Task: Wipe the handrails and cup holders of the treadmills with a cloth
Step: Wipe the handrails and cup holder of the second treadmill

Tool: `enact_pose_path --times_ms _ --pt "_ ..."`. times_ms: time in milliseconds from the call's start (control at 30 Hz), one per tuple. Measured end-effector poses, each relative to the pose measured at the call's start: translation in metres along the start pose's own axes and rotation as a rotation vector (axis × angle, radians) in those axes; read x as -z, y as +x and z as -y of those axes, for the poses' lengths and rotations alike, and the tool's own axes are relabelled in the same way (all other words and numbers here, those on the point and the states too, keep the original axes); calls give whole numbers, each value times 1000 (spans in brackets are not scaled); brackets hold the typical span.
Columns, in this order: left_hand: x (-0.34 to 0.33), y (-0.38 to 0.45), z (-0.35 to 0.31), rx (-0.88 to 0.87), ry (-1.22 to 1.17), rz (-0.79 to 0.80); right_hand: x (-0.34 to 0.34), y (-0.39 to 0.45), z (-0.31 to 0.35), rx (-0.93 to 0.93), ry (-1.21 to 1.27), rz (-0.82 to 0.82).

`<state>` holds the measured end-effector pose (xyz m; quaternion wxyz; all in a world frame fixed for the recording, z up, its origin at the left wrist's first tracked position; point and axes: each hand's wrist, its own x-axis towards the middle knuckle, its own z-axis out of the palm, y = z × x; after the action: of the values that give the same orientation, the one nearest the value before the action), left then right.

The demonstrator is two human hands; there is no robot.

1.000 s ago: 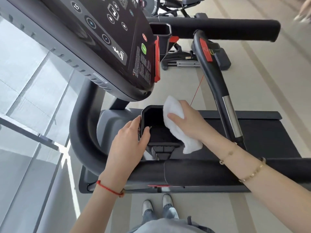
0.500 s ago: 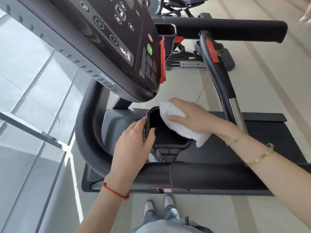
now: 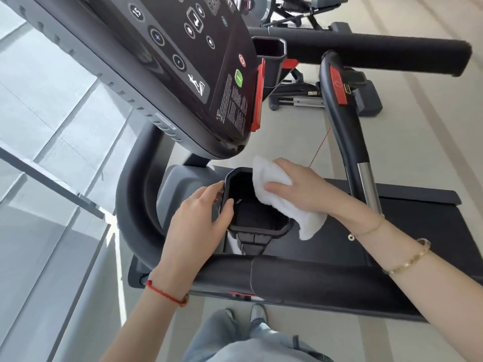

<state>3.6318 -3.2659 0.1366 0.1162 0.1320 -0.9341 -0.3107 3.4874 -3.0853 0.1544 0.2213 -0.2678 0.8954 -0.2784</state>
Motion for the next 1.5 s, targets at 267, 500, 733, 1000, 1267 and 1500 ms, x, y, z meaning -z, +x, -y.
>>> enact_pose_path --times_ms 267,500,733,1000,1267,1500 --pt "3 0 4 -82 -13 67 -19 -60 3 -146 265 -138" --pt "15 10 22 -198 -74 134 -27 -101 41 117 -41 10" --pt "20 10 31 -206 -208 180 -58 -68 68 96 -363 32" --pt "20 5 27 -200 -209 209 -27 -94 32 188 -370 -15" --pt "18 4 24 -171 -196 172 -56 -65 57 206 -406 -7" --pt "21 2 23 -132 -150 153 -26 -80 33 399 -353 33"
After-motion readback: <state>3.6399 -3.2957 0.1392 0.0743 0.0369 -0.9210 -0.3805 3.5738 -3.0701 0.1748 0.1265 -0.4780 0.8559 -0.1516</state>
